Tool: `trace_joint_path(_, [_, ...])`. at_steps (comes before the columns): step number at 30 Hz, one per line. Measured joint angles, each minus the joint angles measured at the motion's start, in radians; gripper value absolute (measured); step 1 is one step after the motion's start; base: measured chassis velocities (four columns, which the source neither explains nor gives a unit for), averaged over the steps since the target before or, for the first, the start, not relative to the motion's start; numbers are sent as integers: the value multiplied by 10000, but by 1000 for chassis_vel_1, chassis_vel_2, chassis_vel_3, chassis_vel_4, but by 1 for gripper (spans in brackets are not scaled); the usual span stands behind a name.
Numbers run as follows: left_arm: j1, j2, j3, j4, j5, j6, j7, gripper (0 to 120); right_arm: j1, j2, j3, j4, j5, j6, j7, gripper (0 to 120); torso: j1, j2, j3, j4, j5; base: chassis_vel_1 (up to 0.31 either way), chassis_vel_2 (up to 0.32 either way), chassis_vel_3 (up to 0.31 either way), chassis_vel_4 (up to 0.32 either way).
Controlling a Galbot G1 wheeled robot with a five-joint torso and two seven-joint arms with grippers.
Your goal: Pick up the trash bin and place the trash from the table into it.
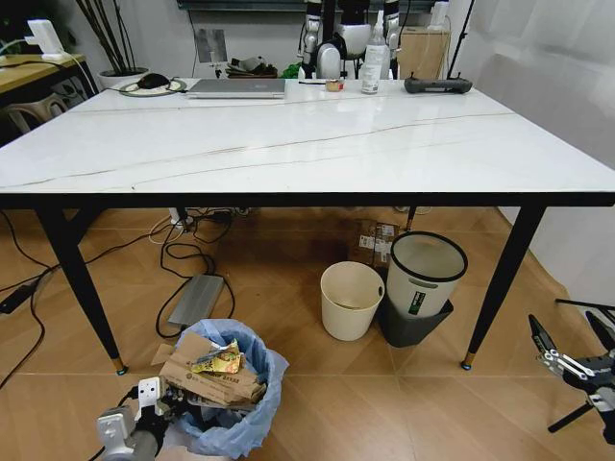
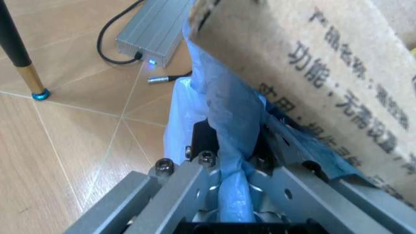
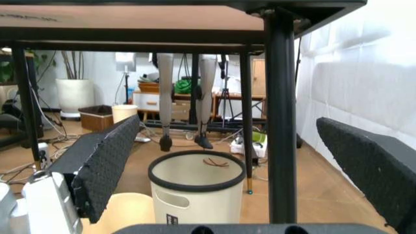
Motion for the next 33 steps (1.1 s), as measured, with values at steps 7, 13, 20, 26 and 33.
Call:
trace_joint_path(7, [-28, 34, 9, 93, 17, -13, -10, 0, 0, 0, 0, 0, 0, 0, 0, 100, -77, -286, -208, 0, 0, 0, 0, 0, 0])
trace_joint_path(13, [-72, 64, 13, 195, 27, -52, -18, 0, -1, 0, 0, 0, 0, 0, 0, 100, -134, -519, -386, -1, 0, 0, 0, 0, 0])
trace_joint_path(20, [-124, 98, 13, 255, 27, -67, -36, 0, 0, 0, 0, 0, 0, 0, 0, 100, -179, -779, -602, -2, 1, 0, 0, 0, 0])
trace_joint_path(26, [-192, 117, 19, 373, 26, -126, -78, 0, 0, 0, 0, 0, 0, 0, 0, 100, -221, -1009, -790, -2, 0, 0, 0, 0, 0])
trace_joint_path(33, [-235, 124, 25, 410, 19, -141, -116, 0, 0, 0, 0, 0, 0, 0, 0, 100, -260, -1167, -906, -2, 0, 0, 0, 0, 0])
